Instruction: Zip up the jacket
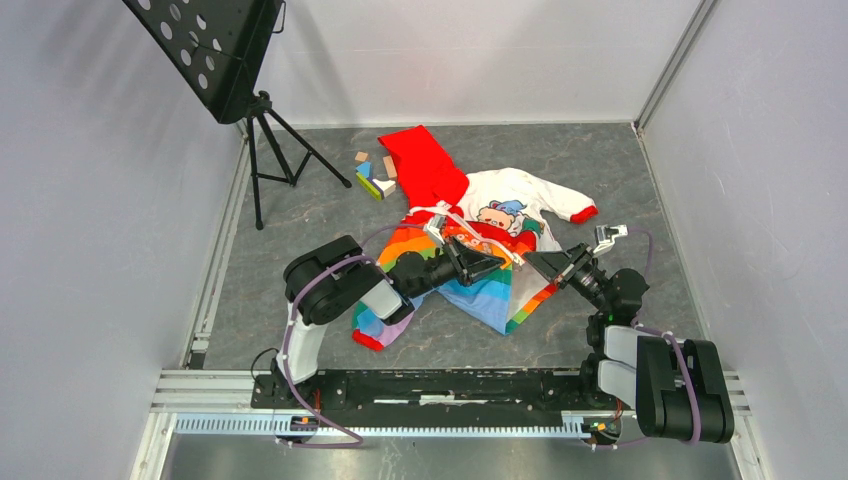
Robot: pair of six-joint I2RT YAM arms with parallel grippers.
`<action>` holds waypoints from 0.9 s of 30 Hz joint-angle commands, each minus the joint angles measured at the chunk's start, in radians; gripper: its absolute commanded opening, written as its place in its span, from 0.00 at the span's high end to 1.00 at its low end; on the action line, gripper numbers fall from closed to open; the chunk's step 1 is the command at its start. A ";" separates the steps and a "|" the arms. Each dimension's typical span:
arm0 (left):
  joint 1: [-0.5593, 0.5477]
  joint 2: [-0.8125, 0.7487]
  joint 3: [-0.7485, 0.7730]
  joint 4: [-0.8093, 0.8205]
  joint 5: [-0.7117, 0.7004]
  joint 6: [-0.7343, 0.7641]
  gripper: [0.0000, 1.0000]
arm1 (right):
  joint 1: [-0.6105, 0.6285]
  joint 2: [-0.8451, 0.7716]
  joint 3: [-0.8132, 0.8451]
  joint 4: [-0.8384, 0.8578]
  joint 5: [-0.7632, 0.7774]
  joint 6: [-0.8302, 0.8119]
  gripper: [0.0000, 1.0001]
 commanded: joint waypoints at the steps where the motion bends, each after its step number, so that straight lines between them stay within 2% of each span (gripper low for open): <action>1: 0.003 -0.032 -0.002 0.058 -0.013 -0.006 0.98 | 0.005 0.000 -0.102 0.059 0.007 -0.005 1.00; 27: 0.004 -0.050 -0.010 0.058 -0.018 -0.001 0.98 | 0.005 0.001 -0.098 0.045 0.009 -0.015 1.00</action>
